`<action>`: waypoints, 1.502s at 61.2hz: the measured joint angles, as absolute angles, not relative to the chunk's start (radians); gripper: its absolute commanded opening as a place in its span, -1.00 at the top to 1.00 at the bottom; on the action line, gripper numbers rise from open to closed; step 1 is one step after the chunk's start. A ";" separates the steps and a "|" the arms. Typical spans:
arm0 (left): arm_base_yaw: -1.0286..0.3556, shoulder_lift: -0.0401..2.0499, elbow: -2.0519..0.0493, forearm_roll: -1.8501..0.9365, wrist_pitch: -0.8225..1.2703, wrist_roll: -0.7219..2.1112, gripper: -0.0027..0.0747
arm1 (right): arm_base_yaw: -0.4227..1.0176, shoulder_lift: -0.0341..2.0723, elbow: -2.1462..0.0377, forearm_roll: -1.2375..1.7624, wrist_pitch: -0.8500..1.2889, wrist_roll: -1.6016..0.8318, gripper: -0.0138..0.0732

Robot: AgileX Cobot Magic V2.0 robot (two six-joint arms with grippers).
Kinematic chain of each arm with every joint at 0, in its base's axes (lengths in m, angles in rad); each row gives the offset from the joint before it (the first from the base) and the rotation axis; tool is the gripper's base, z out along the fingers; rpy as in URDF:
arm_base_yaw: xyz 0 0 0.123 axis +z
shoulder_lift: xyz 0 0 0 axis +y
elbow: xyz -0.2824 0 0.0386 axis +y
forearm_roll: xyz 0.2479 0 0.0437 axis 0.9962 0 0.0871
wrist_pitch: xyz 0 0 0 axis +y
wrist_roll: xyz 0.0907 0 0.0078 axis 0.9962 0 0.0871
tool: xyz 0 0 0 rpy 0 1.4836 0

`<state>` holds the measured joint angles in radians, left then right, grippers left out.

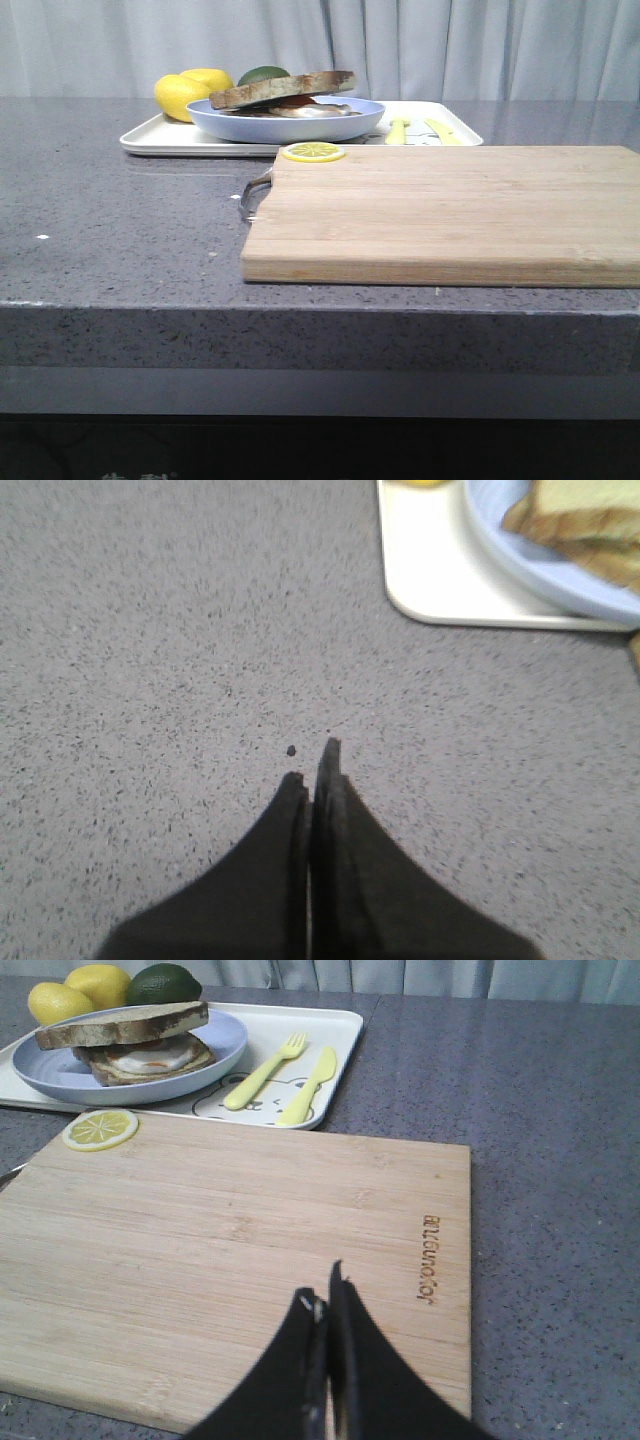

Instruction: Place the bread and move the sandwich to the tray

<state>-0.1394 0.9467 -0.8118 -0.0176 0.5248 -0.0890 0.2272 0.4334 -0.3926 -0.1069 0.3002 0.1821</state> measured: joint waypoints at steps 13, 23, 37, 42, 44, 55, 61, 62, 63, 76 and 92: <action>-0.139 0.644 -0.574 -0.058 0.405 -0.089 0.98 | 0.227 0.433 -0.393 -0.107 0.300 0.182 0.82; -0.139 0.396 -0.443 -0.088 0.370 -0.089 0.98 | 0.227 0.433 -0.393 -0.107 0.300 0.182 0.82; -0.139 0.201 -0.378 -0.076 0.368 -0.089 0.98 | 0.227 0.433 -0.393 -0.107 0.300 0.182 0.82; -0.139 0.179 -0.376 -0.076 0.366 -0.089 0.98 | 0.227 0.433 -0.393 -0.107 0.300 0.182 0.82; -0.139 0.178 -0.374 -0.076 0.364 -0.089 0.98 | 0.227 0.433 -0.393 -0.107 0.300 0.182 0.82; -0.139 0.175 -0.366 -0.076 0.364 -0.089 0.98 | 0.227 0.433 -0.393 -0.107 0.300 0.182 0.82; -0.139 0.175 -0.366 -0.076 0.364 -0.089 0.98 | 0.227 0.433 -0.393 -0.107 0.300 0.182 0.82; -0.139 0.175 -0.366 -0.076 0.364 -0.089 0.98 | 0.227 0.433 -0.393 -0.107 0.300 0.182 0.82; -0.139 0.175 -0.366 -0.076 0.364 -0.089 0.98 | 0.227 0.433 -0.393 -0.107 0.300 0.182 0.82; -0.139 0.175 -0.366 -0.076 0.364 -0.089 0.98 | 0.227 0.433 -0.393 -0.107 0.300 0.182 0.82; -0.109 0.120 -0.301 -0.076 0.289 -0.089 0.98 | 0.227 0.433 -0.393 -0.107 0.302 0.182 0.82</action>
